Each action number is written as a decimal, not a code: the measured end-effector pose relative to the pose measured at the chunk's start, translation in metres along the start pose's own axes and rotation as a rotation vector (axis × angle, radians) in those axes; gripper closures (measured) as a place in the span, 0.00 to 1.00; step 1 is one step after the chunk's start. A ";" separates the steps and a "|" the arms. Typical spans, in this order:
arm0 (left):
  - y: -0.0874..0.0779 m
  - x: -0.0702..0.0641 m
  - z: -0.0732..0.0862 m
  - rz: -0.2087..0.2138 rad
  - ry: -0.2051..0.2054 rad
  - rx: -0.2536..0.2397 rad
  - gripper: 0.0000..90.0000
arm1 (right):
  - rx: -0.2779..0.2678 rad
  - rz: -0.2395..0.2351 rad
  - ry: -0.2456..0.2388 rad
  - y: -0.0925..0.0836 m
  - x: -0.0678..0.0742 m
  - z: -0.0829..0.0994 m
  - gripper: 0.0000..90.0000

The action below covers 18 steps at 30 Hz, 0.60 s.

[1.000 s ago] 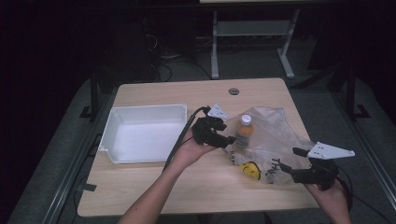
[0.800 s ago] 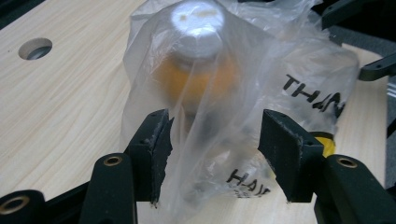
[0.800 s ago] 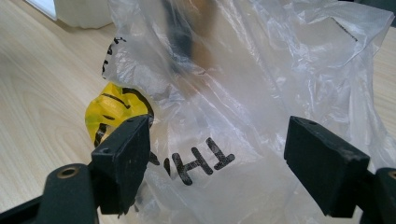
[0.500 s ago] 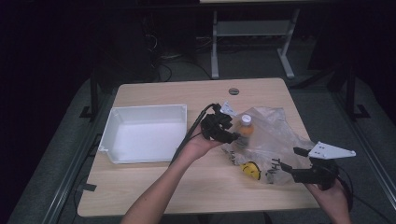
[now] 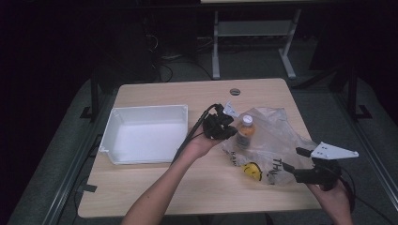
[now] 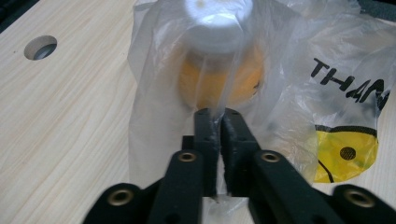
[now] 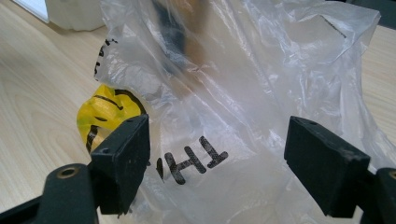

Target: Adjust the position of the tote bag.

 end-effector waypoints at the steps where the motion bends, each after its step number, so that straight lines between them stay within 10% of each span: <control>1: 0.000 0.000 0.001 0.002 0.002 0.005 0.99 | -0.003 0.000 -0.007 0.000 -0.001 0.000 0.25; 18: -0.006 0.011 0.021 -0.050 -0.023 0.045 1.00 | 0.001 0.005 -0.005 -0.001 -0.001 0.000 0.25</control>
Point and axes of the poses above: each handheld gripper's, and its own axes: y roughly forward along the jaws, z roughly out of its underside, x roughly to its left, the point moved 8 cm from there along y, roughly forward along the jaws, and after that the axes turned 14 degrees about -x, right-handed, at the moved point
